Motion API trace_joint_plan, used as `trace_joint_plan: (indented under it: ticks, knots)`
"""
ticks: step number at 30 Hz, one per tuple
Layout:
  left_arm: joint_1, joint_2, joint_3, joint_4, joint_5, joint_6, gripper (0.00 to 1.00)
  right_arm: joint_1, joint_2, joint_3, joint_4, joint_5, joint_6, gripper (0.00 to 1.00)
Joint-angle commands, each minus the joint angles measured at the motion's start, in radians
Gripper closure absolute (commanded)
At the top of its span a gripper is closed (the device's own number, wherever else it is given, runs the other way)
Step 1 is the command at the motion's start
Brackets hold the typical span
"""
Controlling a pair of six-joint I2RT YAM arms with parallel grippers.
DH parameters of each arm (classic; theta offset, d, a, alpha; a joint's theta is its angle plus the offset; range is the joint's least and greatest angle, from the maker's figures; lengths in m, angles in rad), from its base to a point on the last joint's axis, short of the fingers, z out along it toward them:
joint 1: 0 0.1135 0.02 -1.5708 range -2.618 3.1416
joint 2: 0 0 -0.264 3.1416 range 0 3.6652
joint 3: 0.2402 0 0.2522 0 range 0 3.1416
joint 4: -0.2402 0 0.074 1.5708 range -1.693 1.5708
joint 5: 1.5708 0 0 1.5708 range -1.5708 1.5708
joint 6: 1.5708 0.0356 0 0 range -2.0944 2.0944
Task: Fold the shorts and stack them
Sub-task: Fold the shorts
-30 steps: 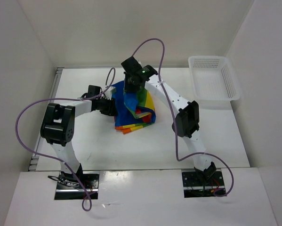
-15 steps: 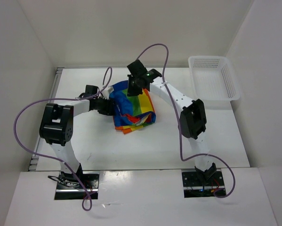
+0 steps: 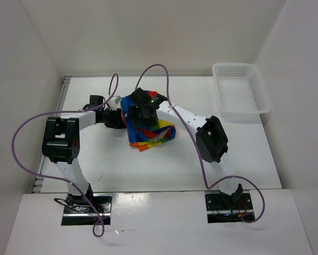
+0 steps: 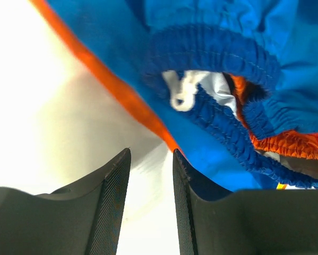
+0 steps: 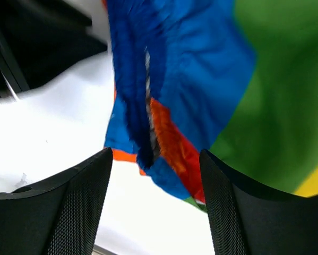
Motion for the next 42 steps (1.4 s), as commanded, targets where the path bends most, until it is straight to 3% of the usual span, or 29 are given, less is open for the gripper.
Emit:
trace_joint_plan:
  ticks: [1, 4, 8, 15, 18, 19, 22, 42]
  knots:
    - [0.021, 0.019, 0.040, 0.010, 0.047, 0.007, 0.55, -0.003, -0.031, -0.004, 0.026, 0.022, -0.045, 0.28]
    - [0.021, 0.028, 0.050, 0.010, 0.058, 0.007, 0.55, 0.020, 0.008, 0.006, 0.026, 0.058, -0.073, 0.28]
    - [0.021, 0.028, 0.050, 0.010, 0.058, 0.007, 0.55, 0.040, 0.044, 0.006, 0.050, 0.110, -0.096, 0.37]
    - [0.021, 0.028, 0.040, 0.010, 0.058, 0.007, 0.55, 0.040, 0.093, 0.039, 0.089, 0.128, -0.096, 0.64]
    - [0.021, 0.017, 0.028, 0.010, 0.058, 0.007, 0.55, 0.040, 0.104, 0.048, 0.089, 0.116, -0.096, 0.78]
    - [0.021, 0.017, 0.028, 0.019, 0.058, 0.007, 0.55, 0.040, 0.104, 0.048, 0.089, 0.105, -0.105, 0.89]
    - [0.021, 0.017, 0.019, 0.019, 0.058, 0.007, 0.56, 0.040, 0.081, 0.038, 0.089, 0.105, -0.105, 1.00]
    - [0.039, 0.008, 0.019, 0.028, 0.058, 0.007, 0.56, 0.058, -0.104, -0.016, 0.116, 0.007, -0.167, 1.00]
